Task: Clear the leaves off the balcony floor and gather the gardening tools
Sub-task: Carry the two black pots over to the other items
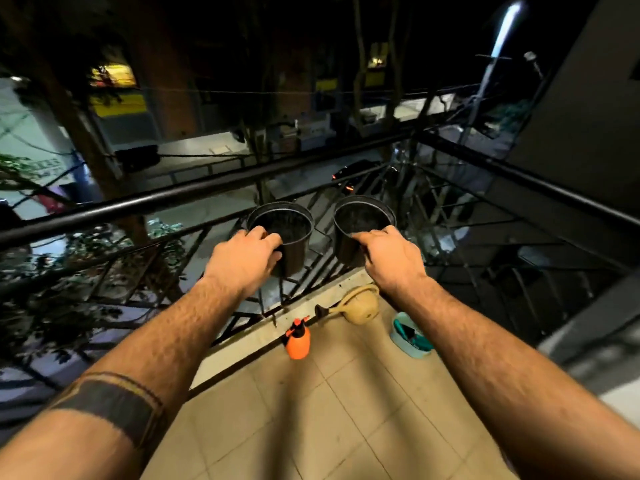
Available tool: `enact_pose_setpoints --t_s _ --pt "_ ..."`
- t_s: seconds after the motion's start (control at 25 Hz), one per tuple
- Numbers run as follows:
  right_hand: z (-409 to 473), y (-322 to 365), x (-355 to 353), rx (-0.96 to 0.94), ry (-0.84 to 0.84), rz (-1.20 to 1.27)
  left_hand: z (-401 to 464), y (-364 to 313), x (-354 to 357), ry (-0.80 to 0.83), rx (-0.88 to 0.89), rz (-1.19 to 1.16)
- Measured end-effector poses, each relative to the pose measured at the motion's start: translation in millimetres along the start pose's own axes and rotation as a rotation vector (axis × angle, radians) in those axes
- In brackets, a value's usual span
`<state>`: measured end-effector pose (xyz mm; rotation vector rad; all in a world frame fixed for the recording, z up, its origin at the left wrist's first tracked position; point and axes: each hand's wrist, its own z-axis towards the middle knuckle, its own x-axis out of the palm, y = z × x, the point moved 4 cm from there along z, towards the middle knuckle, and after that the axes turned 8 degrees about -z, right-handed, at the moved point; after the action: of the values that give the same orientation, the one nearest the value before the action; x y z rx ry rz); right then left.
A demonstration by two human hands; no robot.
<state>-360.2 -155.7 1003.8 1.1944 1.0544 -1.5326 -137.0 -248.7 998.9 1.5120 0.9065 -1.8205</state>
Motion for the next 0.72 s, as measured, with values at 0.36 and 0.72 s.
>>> enact_pose_setpoints --t_s 0.36,0.72 --pt "-18.8 -48.6 11.2 0.228 0.027 -0.045 44.8 -58.1 22.8 0.059 0.222 -0.046" --pt "-5.5 -106.9 43.8 0.134 0.072 -0.045 47.5 -104.6 43.1 0.061 0.105 -0.034"
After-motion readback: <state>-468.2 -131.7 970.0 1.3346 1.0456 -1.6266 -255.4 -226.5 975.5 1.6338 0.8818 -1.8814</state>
